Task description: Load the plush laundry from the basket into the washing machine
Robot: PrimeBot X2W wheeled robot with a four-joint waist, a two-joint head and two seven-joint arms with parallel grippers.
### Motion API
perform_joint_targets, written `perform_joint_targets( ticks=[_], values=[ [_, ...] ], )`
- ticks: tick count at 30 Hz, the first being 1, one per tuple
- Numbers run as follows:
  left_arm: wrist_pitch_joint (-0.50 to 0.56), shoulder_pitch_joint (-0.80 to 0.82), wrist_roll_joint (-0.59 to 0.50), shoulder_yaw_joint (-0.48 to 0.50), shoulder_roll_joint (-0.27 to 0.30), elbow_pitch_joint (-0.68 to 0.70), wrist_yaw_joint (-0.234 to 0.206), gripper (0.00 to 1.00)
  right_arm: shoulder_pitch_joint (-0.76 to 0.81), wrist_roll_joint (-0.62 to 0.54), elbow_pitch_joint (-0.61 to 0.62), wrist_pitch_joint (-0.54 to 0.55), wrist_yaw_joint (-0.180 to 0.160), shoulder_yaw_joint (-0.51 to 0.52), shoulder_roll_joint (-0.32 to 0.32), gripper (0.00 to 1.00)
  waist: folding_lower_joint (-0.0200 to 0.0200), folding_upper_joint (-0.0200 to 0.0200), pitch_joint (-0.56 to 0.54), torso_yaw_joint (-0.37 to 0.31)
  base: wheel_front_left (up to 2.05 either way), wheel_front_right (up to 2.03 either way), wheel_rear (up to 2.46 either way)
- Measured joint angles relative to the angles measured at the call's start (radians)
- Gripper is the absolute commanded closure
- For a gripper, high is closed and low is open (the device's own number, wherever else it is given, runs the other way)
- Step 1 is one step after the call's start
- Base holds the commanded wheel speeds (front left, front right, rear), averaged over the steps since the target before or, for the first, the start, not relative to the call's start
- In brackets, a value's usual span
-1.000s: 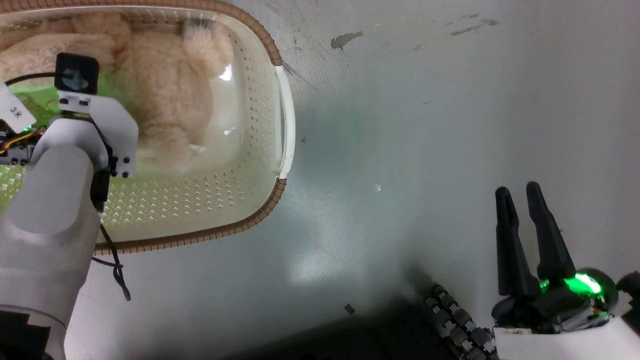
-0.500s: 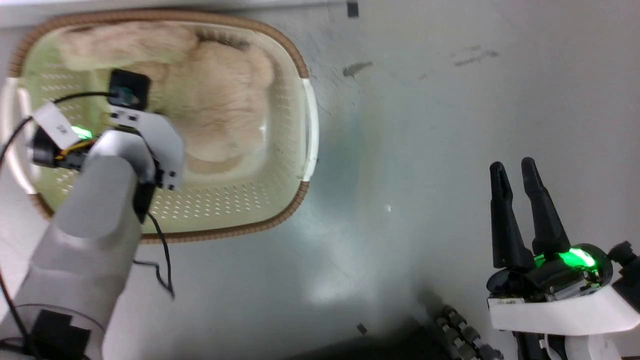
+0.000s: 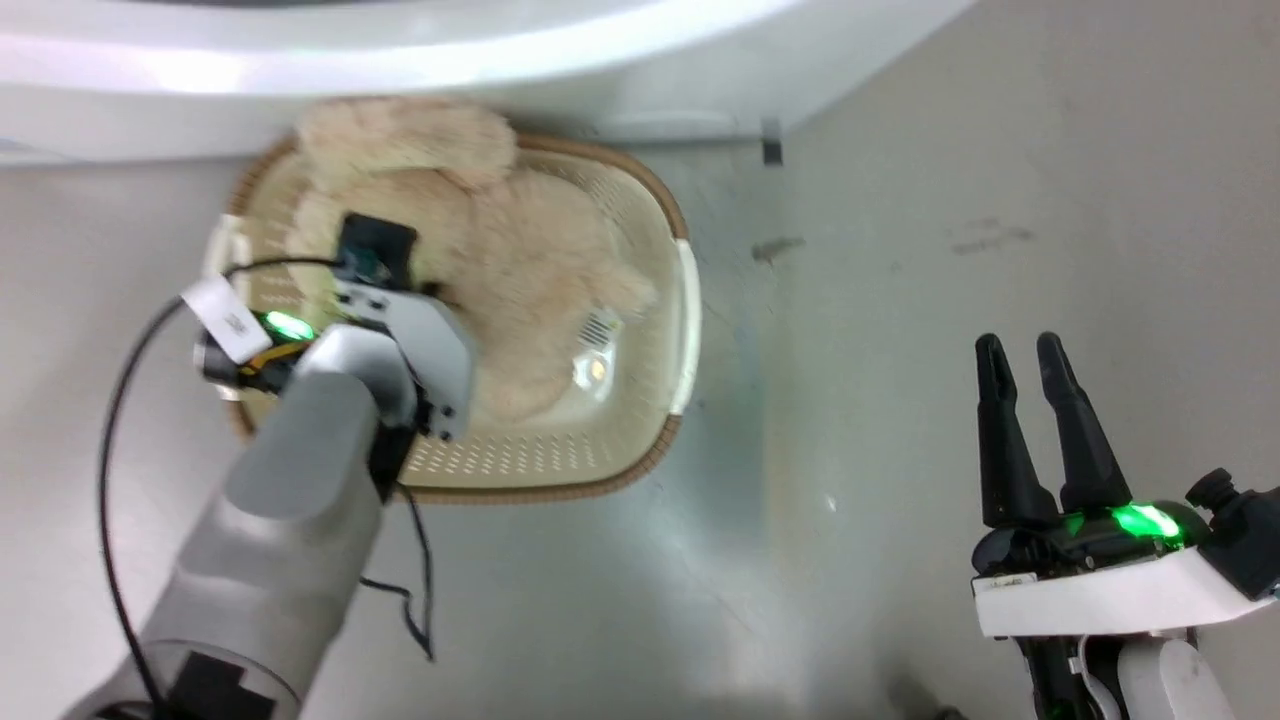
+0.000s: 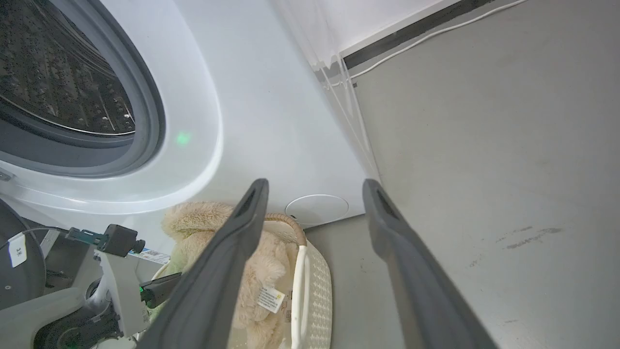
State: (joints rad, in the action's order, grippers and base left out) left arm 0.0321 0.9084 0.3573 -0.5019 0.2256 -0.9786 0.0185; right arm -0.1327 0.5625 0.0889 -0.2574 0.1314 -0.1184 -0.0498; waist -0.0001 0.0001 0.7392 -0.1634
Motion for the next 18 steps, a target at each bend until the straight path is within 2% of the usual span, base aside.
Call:
perform_joint_targets(
  ticks=[9, 18],
  values=[
    [-0.107, -0.100, 0.047, -0.009, -0.085, 0.005, 0.041, 1.00, 0.005, -0.024, -0.098, 0.000, 0.000, 0.055, 0.000, 0.00, 0.0000, 0.0000, -0.177, 0.083, 0.00, 0.00, 0.00],
    [-0.231, -0.204, 0.093, -0.005, -0.124, 0.079, 0.063, 1.00, 0.073, -0.034, -0.156, 0.000, 0.000, 0.097, 0.000, 0.00, 0.0000, 0.0000, -0.343, 0.171, 0.00, 0.00, 0.00]
  ],
)
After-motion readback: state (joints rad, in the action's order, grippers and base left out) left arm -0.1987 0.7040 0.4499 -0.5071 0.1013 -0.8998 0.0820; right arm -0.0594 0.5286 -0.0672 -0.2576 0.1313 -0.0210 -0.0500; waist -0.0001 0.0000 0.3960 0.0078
